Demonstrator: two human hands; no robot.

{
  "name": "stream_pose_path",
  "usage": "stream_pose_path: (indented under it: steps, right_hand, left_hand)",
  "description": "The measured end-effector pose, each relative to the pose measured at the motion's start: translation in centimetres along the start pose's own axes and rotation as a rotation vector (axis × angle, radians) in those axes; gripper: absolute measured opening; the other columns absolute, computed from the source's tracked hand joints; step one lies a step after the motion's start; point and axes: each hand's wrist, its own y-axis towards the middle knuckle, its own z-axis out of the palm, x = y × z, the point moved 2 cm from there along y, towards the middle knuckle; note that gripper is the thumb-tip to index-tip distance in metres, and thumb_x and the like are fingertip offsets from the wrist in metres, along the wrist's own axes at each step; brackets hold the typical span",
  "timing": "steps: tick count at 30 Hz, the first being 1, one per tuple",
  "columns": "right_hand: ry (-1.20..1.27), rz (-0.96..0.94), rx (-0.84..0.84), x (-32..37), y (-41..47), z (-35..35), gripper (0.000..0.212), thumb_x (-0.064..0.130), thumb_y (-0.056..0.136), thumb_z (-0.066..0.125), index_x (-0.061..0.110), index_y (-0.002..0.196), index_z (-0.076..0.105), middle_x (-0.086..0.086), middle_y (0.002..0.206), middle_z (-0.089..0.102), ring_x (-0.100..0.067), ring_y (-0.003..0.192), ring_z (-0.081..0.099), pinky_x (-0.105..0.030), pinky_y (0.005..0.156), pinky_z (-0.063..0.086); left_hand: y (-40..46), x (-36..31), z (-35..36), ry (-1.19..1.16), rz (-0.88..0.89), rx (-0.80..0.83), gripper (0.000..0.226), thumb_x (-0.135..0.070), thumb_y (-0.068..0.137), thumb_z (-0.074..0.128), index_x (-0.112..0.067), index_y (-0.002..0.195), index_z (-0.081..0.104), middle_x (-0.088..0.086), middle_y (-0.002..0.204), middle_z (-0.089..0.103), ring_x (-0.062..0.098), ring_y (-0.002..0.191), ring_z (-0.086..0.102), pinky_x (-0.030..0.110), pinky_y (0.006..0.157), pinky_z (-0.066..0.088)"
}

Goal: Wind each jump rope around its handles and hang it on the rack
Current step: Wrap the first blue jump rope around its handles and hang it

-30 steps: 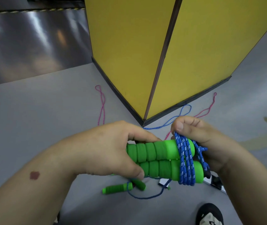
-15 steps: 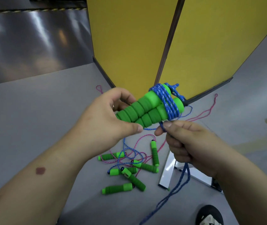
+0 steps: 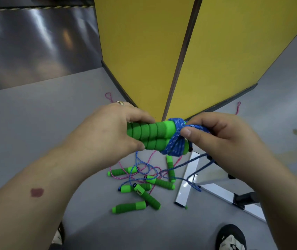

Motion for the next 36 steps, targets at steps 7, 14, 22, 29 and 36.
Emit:
stream_pose_path:
  steps: [7,14,22,29,36]
  right_hand:
    - [0.133,-0.026,-0.1,-1.1,0.5,0.2,0.025,0.043,0.068,0.084,0.019,0.075,0.077,-0.006,0.071,0.071,-0.022,0.064,0.062,-0.038,0.059,0.051]
    - [0.791,0.269,0.248,-3.1,0.3,1.3,0.025,0.032,0.061,0.09,0.014,0.07,0.075,-0.006,0.063,0.069,-0.017,0.053,0.066,-0.026,0.052,0.055]
    - [0.826,0.47,0.231,-3.7,-0.3,3.2,0.009,0.007,0.086,0.065,0.008,0.078,0.064,-0.01,0.064,0.043,-0.018,0.048,0.035,-0.022,0.04,0.026]
    - [0.319,0.43,0.33,-3.3,-0.5,4.2,0.034,0.031,0.106,0.047,0.014,0.095,0.074,0.001,0.062,0.033,-0.012,0.049,0.026,-0.021,0.042,0.026]
    - [0.042,0.287,0.357,-2.6,-0.8,3.0,0.027,0.042,0.097,0.061,0.018,0.094,0.074,0.011,0.056,0.04,-0.01,0.049,0.034,-0.026,0.051,0.031]
  left_hand:
    - [-0.3,-0.2,-0.4,-0.165,0.043,0.188,0.055,-0.016,0.07,0.095,-0.062,0.09,0.073,-0.037,0.102,0.066,-0.006,0.092,0.067,0.025,0.081,0.055]
    - [-1.0,0.2,-0.1,-0.475,0.071,0.382,0.059,0.005,0.068,0.092,-0.044,0.099,0.081,-0.005,0.091,0.08,0.013,0.083,0.078,0.027,0.075,0.06]
    - [-0.1,1.3,1.0,-0.916,0.007,0.204,0.047,0.003,0.057,0.083,-0.026,0.095,0.082,0.004,0.094,0.079,0.018,0.081,0.075,0.027,0.066,0.06]
    - [0.4,1.8,1.9,-0.6,-0.105,-0.138,0.048,-0.003,0.062,0.096,-0.028,0.089,0.065,-0.012,0.076,0.066,0.001,0.062,0.059,0.019,0.056,0.05]
    - [0.3,1.7,2.2,-0.194,-0.062,-0.123,0.038,-0.023,0.07,0.094,-0.037,0.096,0.07,-0.011,0.091,0.066,0.005,0.075,0.061,0.027,0.066,0.049]
